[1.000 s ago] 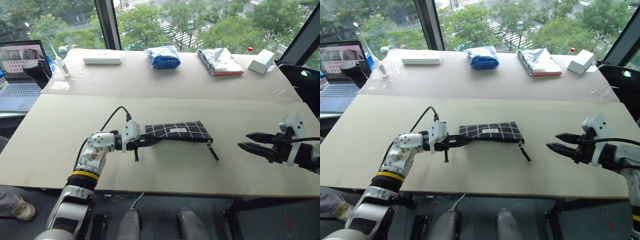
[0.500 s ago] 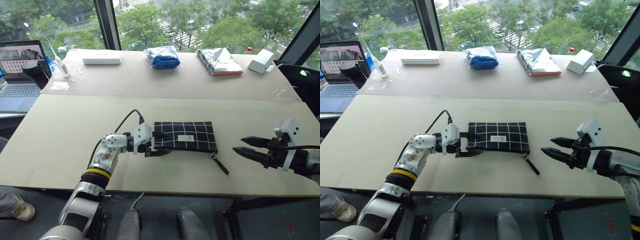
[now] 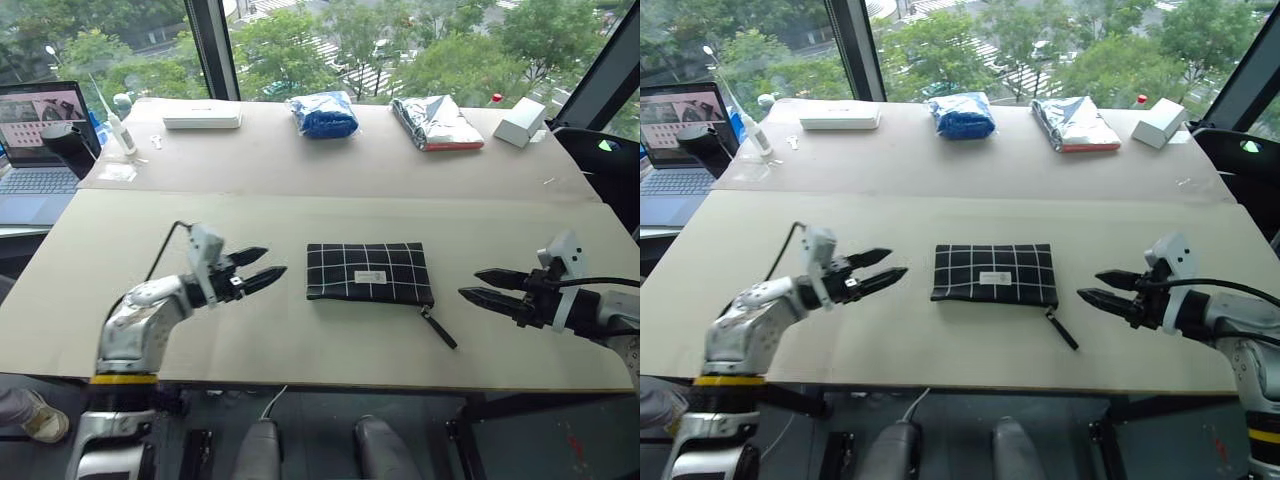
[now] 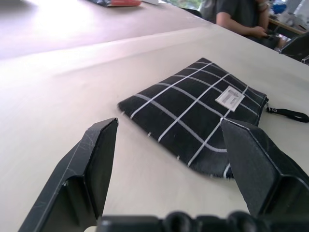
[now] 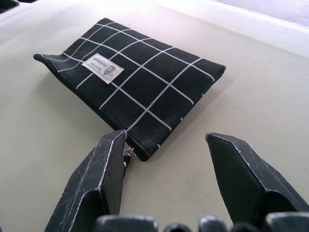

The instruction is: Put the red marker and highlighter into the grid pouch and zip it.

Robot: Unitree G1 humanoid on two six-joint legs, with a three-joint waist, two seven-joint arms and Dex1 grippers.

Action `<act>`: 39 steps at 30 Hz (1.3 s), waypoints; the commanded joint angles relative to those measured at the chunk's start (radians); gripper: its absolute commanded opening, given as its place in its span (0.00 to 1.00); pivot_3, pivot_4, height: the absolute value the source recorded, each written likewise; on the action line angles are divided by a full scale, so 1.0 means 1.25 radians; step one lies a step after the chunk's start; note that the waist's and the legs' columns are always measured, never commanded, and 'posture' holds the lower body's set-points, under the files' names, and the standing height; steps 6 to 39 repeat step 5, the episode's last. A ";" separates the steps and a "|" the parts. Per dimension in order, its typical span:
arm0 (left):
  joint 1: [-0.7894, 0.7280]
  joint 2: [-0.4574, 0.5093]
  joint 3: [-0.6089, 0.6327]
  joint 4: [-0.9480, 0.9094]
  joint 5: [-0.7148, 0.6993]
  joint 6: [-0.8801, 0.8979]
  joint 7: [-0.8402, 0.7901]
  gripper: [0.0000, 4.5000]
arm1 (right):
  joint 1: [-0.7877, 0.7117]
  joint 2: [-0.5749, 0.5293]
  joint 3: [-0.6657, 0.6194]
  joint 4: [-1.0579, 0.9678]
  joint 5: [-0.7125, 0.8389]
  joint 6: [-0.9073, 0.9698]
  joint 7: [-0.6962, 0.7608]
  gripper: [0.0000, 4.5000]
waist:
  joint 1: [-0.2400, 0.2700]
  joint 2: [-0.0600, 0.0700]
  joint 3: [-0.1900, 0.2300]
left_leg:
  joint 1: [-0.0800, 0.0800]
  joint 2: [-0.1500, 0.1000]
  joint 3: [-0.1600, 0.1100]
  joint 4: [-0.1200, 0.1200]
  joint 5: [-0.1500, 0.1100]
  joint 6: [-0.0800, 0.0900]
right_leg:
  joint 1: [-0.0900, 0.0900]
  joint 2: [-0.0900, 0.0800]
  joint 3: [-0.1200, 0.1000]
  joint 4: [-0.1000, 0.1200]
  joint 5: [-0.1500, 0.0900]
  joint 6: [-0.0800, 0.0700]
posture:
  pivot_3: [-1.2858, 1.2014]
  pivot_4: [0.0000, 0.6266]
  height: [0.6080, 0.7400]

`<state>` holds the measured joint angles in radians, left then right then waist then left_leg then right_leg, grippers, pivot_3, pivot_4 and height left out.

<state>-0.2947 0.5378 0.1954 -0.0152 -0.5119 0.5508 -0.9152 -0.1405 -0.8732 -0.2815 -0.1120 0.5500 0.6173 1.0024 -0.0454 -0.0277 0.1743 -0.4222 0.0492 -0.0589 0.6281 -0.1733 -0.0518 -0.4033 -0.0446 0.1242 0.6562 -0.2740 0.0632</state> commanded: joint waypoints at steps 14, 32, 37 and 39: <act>0.057 0.016 0.059 -0.091 -0.050 0.036 0.055 0.81 | -0.046 0.006 0.028 0.037 -0.015 -0.037 0.012 0.66 | 0.007 0.000 0.000 | 0.000 0.000 0.000 0.001 0.000 0.000 | 0.001 0.000 0.000 -0.001 0.000 0.000 | 0.52 0.24 1.00; 0.057 0.016 0.059 -0.091 -0.050 0.036 0.055 0.81 | -0.046 0.006 0.028 0.037 -0.015 -0.037 0.012 0.66 | 0.007 0.000 0.000 | 0.000 0.000 0.000 0.001 0.000 0.000 | 0.001 0.000 0.000 -0.001 0.000 0.000 | 0.52 0.24 1.00; 0.057 0.016 0.059 -0.091 -0.050 0.036 0.055 0.81 | -0.046 0.006 0.028 0.037 -0.015 -0.037 0.012 0.66 | 0.007 0.000 0.000 | 0.000 0.000 0.000 0.001 0.000 0.000 | 0.001 0.000 0.000 -0.001 0.000 0.000 | 0.52 0.24 1.00; 0.057 0.016 0.059 -0.091 -0.050 0.036 0.055 0.81 | -0.046 0.006 0.028 0.037 -0.015 -0.037 0.012 0.66 | 0.007 0.000 0.000 | 0.000 0.000 0.000 0.001 0.000 0.000 | 0.001 0.000 0.000 -0.001 0.000 0.000 | 0.52 0.24 1.00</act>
